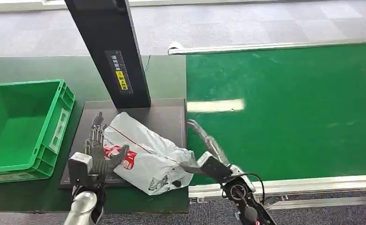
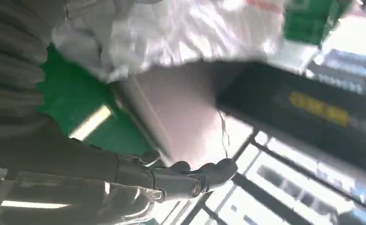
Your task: Moved the parcel from conveyor to table for the left to box.
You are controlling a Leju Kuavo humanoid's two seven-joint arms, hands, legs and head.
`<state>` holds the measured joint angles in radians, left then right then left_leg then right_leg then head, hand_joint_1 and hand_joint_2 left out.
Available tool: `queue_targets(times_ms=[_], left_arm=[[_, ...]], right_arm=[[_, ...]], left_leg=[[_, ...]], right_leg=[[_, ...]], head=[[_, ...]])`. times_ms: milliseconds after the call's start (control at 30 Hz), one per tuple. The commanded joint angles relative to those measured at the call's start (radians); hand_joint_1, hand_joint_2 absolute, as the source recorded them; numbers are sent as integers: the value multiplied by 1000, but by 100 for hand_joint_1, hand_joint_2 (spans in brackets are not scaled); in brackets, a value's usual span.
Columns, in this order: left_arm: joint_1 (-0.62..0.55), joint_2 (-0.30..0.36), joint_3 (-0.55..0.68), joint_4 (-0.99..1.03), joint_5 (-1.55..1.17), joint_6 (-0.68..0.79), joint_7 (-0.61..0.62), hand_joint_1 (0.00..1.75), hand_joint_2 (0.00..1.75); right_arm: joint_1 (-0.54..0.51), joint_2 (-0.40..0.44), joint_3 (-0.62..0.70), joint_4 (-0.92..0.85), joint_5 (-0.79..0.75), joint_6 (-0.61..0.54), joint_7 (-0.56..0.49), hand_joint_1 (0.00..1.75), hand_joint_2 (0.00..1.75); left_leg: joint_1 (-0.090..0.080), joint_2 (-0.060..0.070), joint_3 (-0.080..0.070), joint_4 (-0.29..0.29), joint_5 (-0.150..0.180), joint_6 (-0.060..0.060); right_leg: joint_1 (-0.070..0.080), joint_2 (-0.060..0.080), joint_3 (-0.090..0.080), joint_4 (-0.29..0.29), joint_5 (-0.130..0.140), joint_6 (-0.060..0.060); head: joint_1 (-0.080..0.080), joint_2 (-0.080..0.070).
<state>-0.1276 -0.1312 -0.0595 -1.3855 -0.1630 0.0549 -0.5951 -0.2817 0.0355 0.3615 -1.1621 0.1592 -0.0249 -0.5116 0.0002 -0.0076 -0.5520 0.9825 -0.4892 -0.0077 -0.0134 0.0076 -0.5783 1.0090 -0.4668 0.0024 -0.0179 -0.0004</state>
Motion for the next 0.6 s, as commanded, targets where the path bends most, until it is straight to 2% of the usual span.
queue_targets(times_ms=[33,100,200,333,500,533,567,600], left_arm=[[-140,139,-317,131,-455,-158,144,0,175],[-171,161,-365,214,-539,-93,136,0,175],[-195,201,-400,298,-657,7,150,0,175],[-231,226,-420,341,-721,5,167,0,175],[-260,251,-438,391,-745,-14,187,0,175],[-257,252,-437,394,-751,-10,194,9,175],[-252,252,-433,394,-747,-7,193,54,175],[-246,253,-432,393,-745,-5,190,175,175]], right_arm=[[108,-52,-294,-277,-8,69,5,0,175],[125,-46,-318,-295,26,45,-4,0,175],[208,-44,-350,-358,33,35,-3,0,175],[262,-43,-387,-396,38,30,-6,0,175],[281,-41,-410,-428,33,31,-21,0,175],[282,-40,-411,-431,32,31,-22,0,175],[284,-39,-411,-433,32,31,-23,0,175],[284,-38,-411,-433,32,31,-23,0,175]], left_leg=[[0,-6,-1,0,1,0],[0,-8,-1,-1,2,-1],[0,-4,2,-3,1,-1],[1,-3,3,-2,0,-1],[1,0,3,-2,0,0],[0,1,2,-2,0,0],[1,2,3,-2,0,-1],[0,3,3,-2,0,0]], right_leg=[[1,-7,1,0,-1,-1],[0,-9,2,-1,-1,-1],[1,-6,3,-3,0,-1],[1,-4,3,-2,-1,-1],[1,-2,3,-2,0,-1],[1,0,3,-1,0,0],[1,0,4,-2,1,-1],[1,1,4,-1,1,-1]], head=[[0,0],[-1,0],[0,0],[0,0],[0,0],[0,0],[0,0],[0,0]])
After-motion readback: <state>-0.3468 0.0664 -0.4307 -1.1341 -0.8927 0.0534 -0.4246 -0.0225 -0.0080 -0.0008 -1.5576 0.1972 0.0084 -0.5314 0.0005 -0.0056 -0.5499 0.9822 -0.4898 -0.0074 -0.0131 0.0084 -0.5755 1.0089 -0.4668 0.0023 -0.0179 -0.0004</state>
